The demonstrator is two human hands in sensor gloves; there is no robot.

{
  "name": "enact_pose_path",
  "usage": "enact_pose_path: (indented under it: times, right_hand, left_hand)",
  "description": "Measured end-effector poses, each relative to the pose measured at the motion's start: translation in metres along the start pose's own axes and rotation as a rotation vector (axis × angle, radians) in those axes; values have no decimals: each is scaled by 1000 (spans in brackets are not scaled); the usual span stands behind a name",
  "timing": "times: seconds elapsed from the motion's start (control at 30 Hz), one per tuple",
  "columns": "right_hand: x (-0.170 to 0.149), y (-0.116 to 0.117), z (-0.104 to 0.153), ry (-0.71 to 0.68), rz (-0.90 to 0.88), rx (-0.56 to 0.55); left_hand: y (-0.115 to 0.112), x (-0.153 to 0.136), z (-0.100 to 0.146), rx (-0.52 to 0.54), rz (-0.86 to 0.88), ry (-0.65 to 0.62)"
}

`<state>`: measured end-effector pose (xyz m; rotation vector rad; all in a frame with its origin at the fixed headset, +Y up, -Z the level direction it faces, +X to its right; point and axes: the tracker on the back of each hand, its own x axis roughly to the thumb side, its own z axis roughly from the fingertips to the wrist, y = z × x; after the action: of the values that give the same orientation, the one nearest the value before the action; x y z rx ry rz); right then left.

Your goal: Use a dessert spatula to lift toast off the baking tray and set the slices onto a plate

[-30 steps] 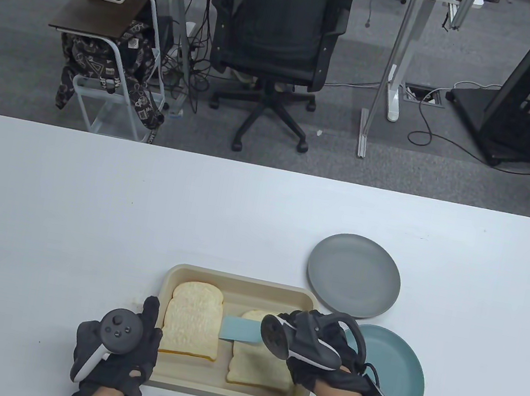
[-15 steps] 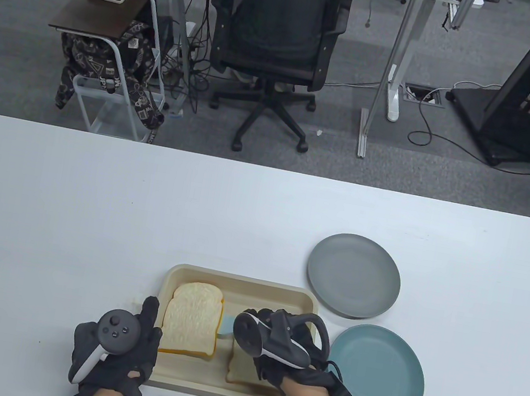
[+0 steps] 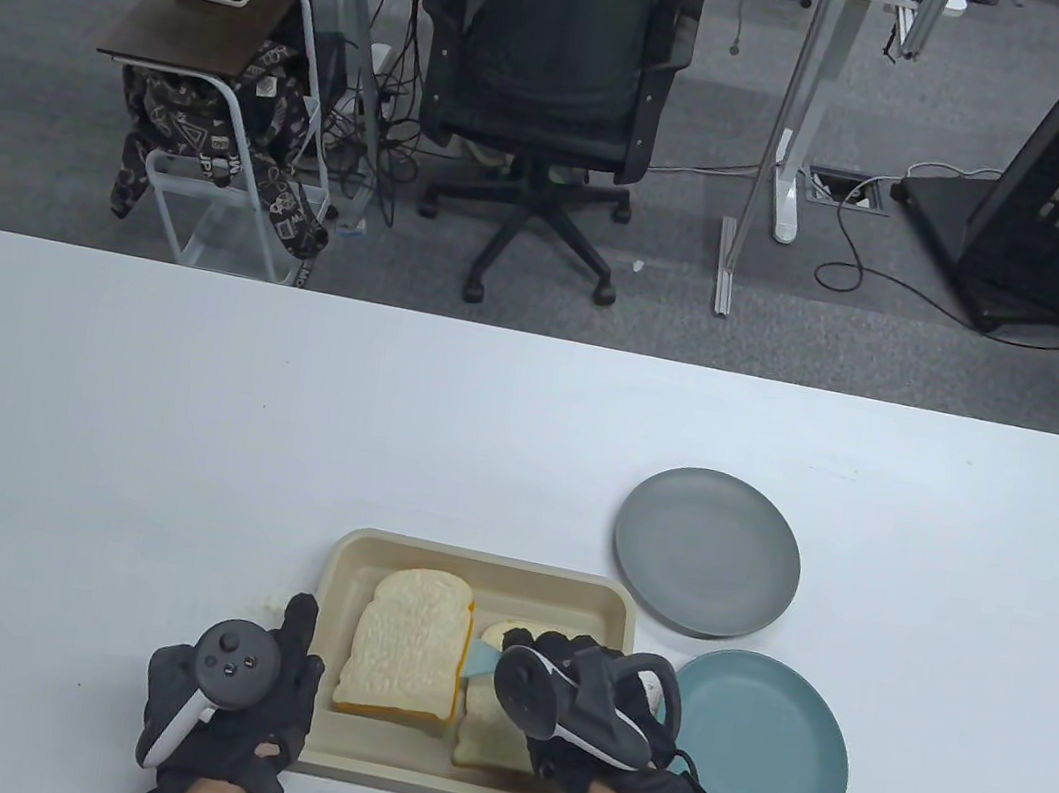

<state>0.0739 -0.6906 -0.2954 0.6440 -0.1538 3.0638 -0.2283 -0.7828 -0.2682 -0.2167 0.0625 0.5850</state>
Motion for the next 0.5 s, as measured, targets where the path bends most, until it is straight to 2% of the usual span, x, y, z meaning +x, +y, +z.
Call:
enact_pose_path:
  times: [0.13, 0.27, 0.4, 0.5]
  right_hand:
    - [-29, -37, 26, 36, -3, -47]
    - [-74, -77, 61, 113, 36, -67]
    - [-118, -97, 94, 215, 78, -40]
    - [-156, -95, 118, 316, 98, 9]
  left_hand:
    - [0, 0, 0, -1, 0, -1]
    - [0, 0, 0, -1, -1, -2]
    - [0, 0, 0, -1, 1, -2]
    - [0, 0, 0, -1, 1, -2]
